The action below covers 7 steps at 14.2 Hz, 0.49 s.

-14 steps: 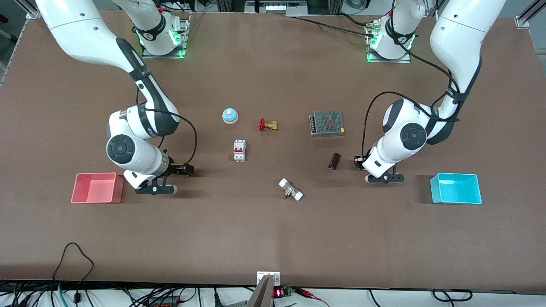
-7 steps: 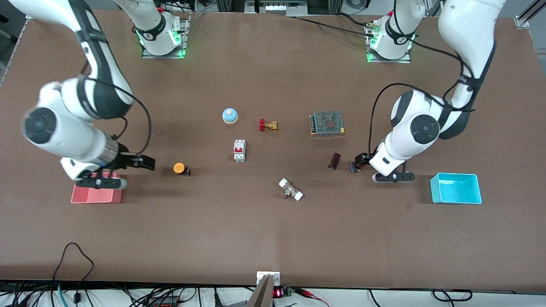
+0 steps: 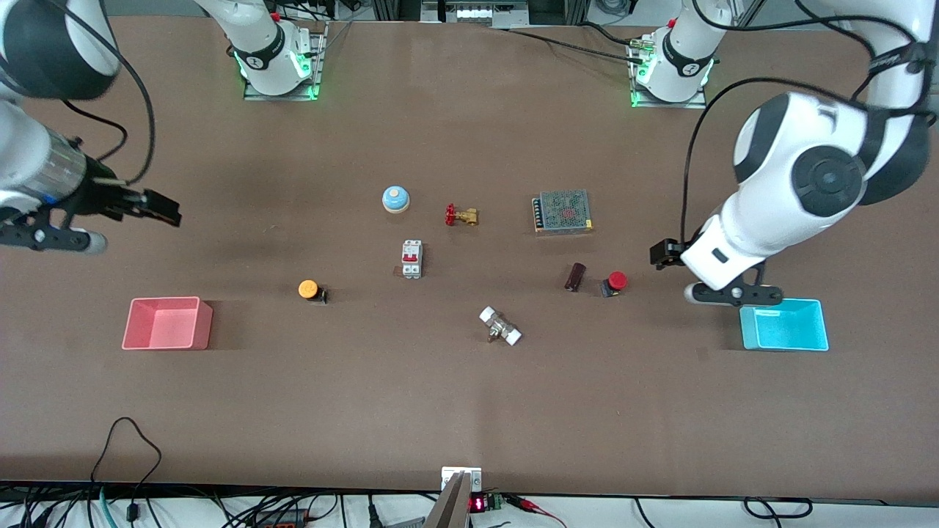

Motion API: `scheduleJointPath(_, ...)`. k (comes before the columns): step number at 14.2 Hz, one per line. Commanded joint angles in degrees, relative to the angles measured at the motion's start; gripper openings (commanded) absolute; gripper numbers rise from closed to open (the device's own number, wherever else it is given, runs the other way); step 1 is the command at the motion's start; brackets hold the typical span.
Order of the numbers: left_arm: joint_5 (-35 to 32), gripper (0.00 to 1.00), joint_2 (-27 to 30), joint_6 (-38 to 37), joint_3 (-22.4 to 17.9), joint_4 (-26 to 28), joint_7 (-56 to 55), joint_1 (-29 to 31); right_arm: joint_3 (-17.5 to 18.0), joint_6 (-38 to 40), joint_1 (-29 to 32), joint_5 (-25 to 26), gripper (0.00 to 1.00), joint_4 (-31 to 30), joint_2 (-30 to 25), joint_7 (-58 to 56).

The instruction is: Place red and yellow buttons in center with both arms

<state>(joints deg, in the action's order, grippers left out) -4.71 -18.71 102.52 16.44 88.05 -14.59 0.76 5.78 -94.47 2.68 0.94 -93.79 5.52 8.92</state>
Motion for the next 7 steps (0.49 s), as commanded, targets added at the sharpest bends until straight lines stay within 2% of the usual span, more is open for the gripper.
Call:
scheduleJointPath(1, -1.35, 1.0, -1.24, -6.0, 0.0, -6.47, 1.15, 0.03, -0.07, 1.92, 0.13, -1.64, 1.0, 0.01, -1.03, -0.66)
scheduleJointPath(5, -1.35, 1.0, -1.24, -14.71, 0.0, -13.51, 1.15, -0.05, -0.16, 2.01, 0.49, -2.53, 1.0, 0.1, -1.47, -0.57)
scheduleJointPath(7, -1.18, 1.0, -0.2, -15.16, -0.7, -13.35, 1.49, -0.49, -0.16, 2.01, 0.4, -1.91, 1.0, 0.18, -1.47, -0.57)
